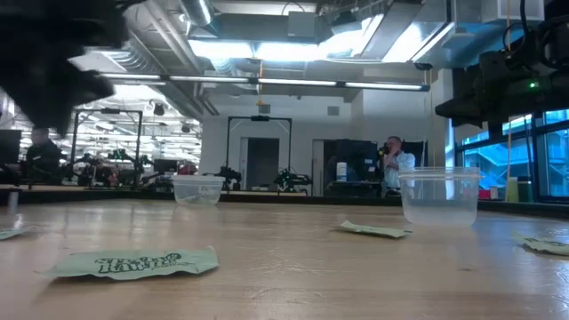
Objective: Pick and place Stevia / Truvia into bins
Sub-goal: Put the stevia packet into the top transparent container
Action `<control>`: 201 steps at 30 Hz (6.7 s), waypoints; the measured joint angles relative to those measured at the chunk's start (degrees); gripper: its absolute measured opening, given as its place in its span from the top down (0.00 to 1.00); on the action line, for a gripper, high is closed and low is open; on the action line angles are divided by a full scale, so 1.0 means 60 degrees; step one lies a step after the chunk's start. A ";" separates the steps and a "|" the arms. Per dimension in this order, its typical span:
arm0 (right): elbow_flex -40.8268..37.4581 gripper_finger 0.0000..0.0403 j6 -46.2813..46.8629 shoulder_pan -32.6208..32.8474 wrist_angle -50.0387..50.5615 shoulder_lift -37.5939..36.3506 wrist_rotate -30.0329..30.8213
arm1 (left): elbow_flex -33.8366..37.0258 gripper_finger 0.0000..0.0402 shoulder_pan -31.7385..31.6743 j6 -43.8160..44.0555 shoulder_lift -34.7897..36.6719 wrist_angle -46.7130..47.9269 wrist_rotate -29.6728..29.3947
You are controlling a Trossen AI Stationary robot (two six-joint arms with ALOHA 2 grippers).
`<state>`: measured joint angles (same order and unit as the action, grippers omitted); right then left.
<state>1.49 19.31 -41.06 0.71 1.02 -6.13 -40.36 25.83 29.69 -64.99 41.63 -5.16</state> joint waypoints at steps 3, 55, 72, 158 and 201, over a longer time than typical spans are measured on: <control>0.0000 0.93 0.0000 0.0000 0.0000 0.0000 0.0000 | 0.0000 0.71 0.0600 0.0917 0.0000 0.0821 0.0152; 0.0000 0.93 -0.0080 0.0000 -0.0004 0.0001 0.0007 | 0.0415 0.65 -0.0430 -0.0044 -0.3438 0.1455 0.2744; 0.0000 0.93 -0.0080 -0.0003 -0.0004 0.0001 0.0007 | 0.0444 0.79 -0.0430 -0.0307 -0.3526 0.1398 0.2677; 0.0001 0.93 -0.0015 -0.0001 -0.0006 0.0000 0.0007 | -0.3588 0.99 -0.5533 -0.2408 -0.3534 0.1759 -0.1840; -0.0002 0.93 -0.0055 -0.0004 -0.0004 0.0000 0.0007 | -0.3581 0.82 -0.9760 -0.4425 -0.5079 -0.0576 -0.2215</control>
<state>1.48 18.98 -41.08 0.69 1.02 -6.09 -61.84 -32.74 3.14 -95.46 38.17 -18.45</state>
